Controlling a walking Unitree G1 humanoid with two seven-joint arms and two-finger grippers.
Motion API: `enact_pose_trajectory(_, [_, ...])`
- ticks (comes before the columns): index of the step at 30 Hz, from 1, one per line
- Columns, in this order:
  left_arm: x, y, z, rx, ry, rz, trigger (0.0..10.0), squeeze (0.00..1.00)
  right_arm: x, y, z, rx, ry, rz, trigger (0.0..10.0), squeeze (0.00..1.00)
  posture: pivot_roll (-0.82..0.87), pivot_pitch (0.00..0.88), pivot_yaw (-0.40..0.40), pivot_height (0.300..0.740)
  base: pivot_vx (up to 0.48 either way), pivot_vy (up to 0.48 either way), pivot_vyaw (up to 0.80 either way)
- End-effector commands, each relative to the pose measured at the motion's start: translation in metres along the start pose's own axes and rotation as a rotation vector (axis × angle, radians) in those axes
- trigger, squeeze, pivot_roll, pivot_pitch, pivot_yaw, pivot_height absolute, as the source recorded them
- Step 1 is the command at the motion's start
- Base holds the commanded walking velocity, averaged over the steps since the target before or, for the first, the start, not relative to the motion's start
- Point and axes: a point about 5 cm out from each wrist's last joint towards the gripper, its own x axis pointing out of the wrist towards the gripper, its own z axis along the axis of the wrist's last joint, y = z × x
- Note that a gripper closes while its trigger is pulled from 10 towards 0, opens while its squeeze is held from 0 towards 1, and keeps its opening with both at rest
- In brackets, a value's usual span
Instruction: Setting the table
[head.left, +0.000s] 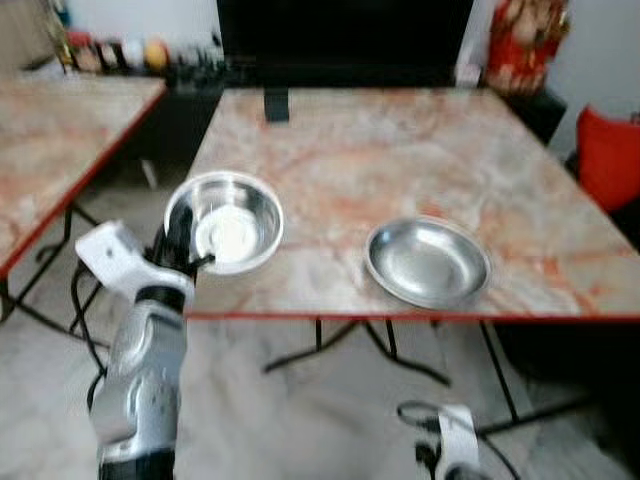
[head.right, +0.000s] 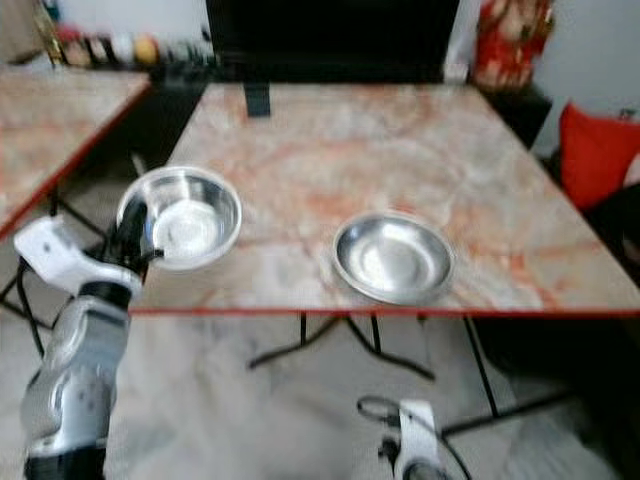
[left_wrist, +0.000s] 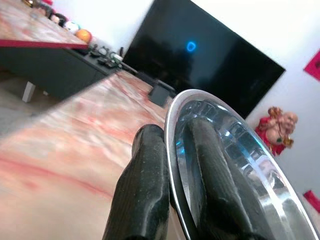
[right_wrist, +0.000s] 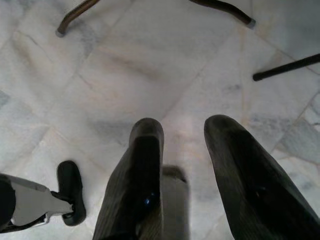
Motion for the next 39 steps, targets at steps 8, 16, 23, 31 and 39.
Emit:
enact_pose_trajectory(8, [0.001,-0.009,0.001,0.022,0.014,-0.065,10.0,0.00,-0.001,-0.007,-0.004,0.008,0.007,-0.021,10.0,0.00,-0.03,0.000,0.013,0.707,0.000,-0.411,0.00])
enact_pose_trajectory(16, [0.004,0.008,0.010,0.219,0.077,-0.114,10.0,0.00,-0.001,-0.006,-0.003,0.010,0.005,-0.022,10.0,0.00,-0.02,0.000,0.015,0.707,0.000,-0.358,0.00])
enact_pose_trajectory(23, [0.004,0.026,0.012,0.238,0.132,-0.102,10.0,0.00,-0.001,-0.006,-0.003,0.011,0.005,-0.023,10.0,0.00,-0.03,0.000,0.015,0.707,0.000,-0.042,0.00])
enact_pose_trajectory(31, [0.003,0.025,0.013,0.180,0.116,-0.097,10.0,0.00,-0.001,-0.007,-0.003,0.011,0.005,-0.023,10.0,0.00,-0.02,0.000,0.014,0.707,0.000,0.000,0.00])
enact_pose_trajectory(39, [0.004,0.023,0.013,0.168,0.118,-0.106,10.0,0.00,-0.001,-0.006,-0.003,0.024,0.007,-0.023,10.0,0.00,-0.03,0.000,0.017,0.707,0.107,0.000,-0.23])
